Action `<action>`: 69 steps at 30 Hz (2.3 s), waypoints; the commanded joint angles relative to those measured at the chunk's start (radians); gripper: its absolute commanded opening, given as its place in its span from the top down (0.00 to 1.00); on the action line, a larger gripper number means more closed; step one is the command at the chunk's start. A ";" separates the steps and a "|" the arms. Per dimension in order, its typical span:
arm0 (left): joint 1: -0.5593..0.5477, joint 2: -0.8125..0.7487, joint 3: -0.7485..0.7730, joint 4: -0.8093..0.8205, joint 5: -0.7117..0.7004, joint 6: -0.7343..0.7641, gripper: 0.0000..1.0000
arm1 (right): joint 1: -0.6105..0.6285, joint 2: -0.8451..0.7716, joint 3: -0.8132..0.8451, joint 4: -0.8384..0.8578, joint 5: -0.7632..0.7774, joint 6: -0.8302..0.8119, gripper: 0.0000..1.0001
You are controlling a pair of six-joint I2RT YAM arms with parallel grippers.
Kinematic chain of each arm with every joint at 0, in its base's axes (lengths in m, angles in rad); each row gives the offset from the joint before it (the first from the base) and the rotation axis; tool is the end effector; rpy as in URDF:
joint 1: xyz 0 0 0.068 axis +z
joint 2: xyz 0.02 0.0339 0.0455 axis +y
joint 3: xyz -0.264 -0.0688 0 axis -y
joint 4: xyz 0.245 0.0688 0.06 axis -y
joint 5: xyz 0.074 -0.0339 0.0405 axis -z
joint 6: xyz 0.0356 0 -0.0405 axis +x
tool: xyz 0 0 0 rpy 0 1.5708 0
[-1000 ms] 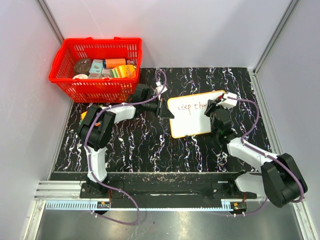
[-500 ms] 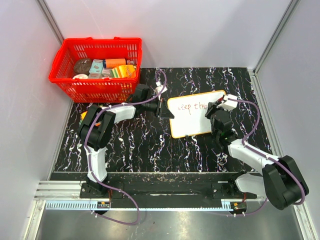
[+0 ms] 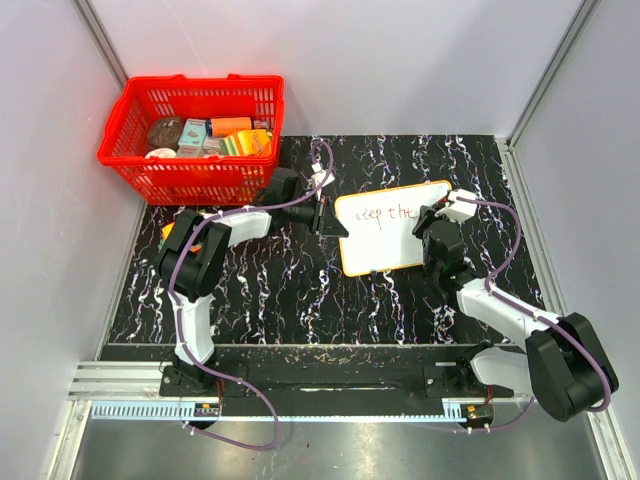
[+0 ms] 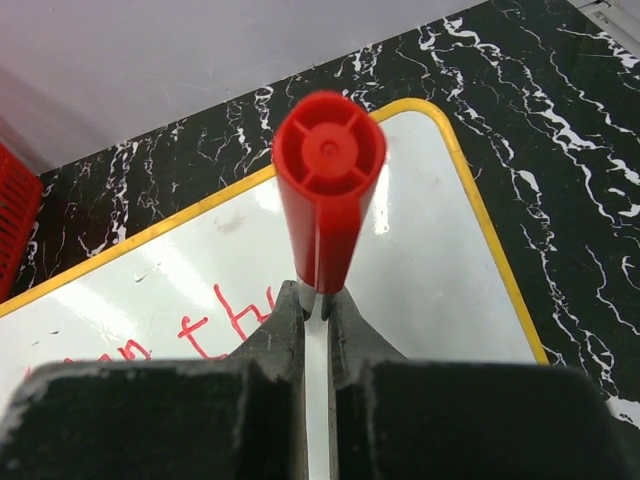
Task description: Write a sentence on the whiteboard
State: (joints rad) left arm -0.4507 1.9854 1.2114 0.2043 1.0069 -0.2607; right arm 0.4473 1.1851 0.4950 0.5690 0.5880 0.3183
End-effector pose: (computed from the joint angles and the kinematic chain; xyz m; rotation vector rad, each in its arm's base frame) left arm 0.3666 -0.2108 0.1766 0.8275 2.0266 -1.4814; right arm 0.2346 0.0906 0.2359 0.3281 1.6396 0.0807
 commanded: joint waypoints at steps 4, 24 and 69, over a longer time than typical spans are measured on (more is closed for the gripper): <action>-0.031 0.061 -0.026 -0.100 -0.097 0.153 1.00 | -0.018 -0.021 0.031 0.023 0.043 -0.031 1.00; -0.039 0.064 -0.019 -0.114 -0.114 0.158 1.00 | -0.015 -0.292 -0.007 -0.158 -0.163 -0.002 1.00; -0.040 0.059 -0.023 -0.117 -0.111 0.166 1.00 | 0.359 -0.144 -0.003 -0.005 -0.041 -0.194 1.00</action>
State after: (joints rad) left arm -0.4580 1.9854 1.2179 0.2012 1.0046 -0.2508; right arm 0.7616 0.9813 0.4709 0.4530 0.4786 0.1379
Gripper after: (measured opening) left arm 0.079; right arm 0.066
